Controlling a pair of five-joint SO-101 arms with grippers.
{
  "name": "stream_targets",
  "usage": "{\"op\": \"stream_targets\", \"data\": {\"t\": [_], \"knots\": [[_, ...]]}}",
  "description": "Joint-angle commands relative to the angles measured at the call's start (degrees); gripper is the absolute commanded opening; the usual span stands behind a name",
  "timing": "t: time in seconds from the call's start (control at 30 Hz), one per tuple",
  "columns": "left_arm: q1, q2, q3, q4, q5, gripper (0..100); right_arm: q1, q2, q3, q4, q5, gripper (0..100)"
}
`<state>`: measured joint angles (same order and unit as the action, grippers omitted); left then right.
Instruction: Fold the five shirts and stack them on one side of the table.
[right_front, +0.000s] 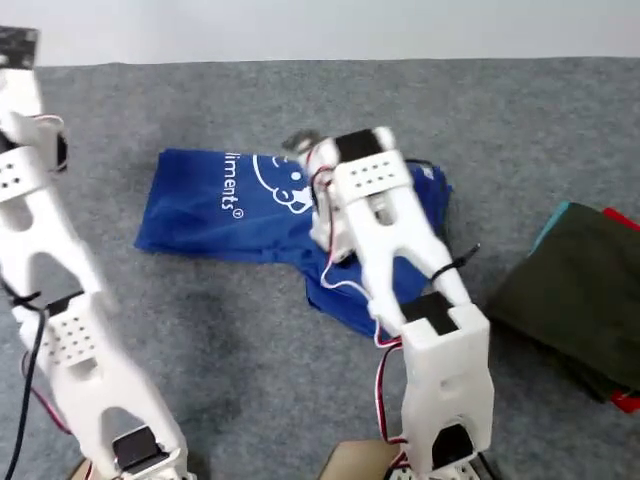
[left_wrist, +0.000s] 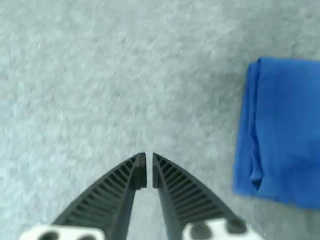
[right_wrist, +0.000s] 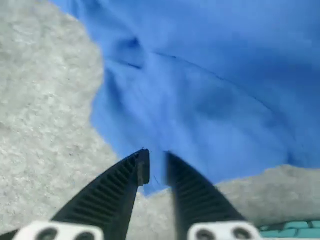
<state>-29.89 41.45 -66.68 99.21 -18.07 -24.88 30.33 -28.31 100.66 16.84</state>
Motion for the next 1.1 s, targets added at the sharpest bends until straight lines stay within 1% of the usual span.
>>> {"op": "stream_targets", "data": {"t": [0.0, 0.1, 0.2, 0.43, 0.5, 0.6, 0.67, 0.8, 0.97, 1.07], "knots": [[-0.6, -8.6, 8.0, 1.4, -1.9, 3, -2.2, -0.7, 0.2, -0.6, -2.1, 17.6], [-0.6, -12.4, 13.8, 1.2, -2.3, 3, -3.4, 2.1, 0.1, -3.0, -2.2, 17.7], [-1.1, -14.5, 16.9, 1.1, -2.3, 3, -4.3, 5.1, 0.1, -5.0, -2.3, 17.7], [-2.8, -14.7, 17.7, 1.1, -2.3, 3, -4.5, 12.0, 0.1, -8.1, -1.9, 17.3], [-3.1, -14.7, 17.7, 1.1, -2.3, 3, -4.5, 12.6, 0.1, -8.1, -1.8, 12.8], [-3.1, -14.7, 17.7, 1.1, -2.3, 3, -4.2, 12.6, 0.1, -7.5, -1.8, 0.9], [-3.1, -14.7, 17.7, 1.1, -2.3, 3, -4.2, 12.6, 0.0, -6.6, -1.8, 1.8], [-3.1, -14.7, 17.7, 1.2, -2.3, 3, -4.4, 12.1, -0.1, -4.4, 0.7, 1.1], [-3.1, -14.7, 17.7, 1.2, -2.3, 3, -4.3, 6.7, -0.3, -1.1, 1.1, 1.1], [-2.9, -14.7, 17.7, 1.2, -2.2, 3, -4.5, 4.2, -0.3, 1.5, 2.9, 1.1]]}}
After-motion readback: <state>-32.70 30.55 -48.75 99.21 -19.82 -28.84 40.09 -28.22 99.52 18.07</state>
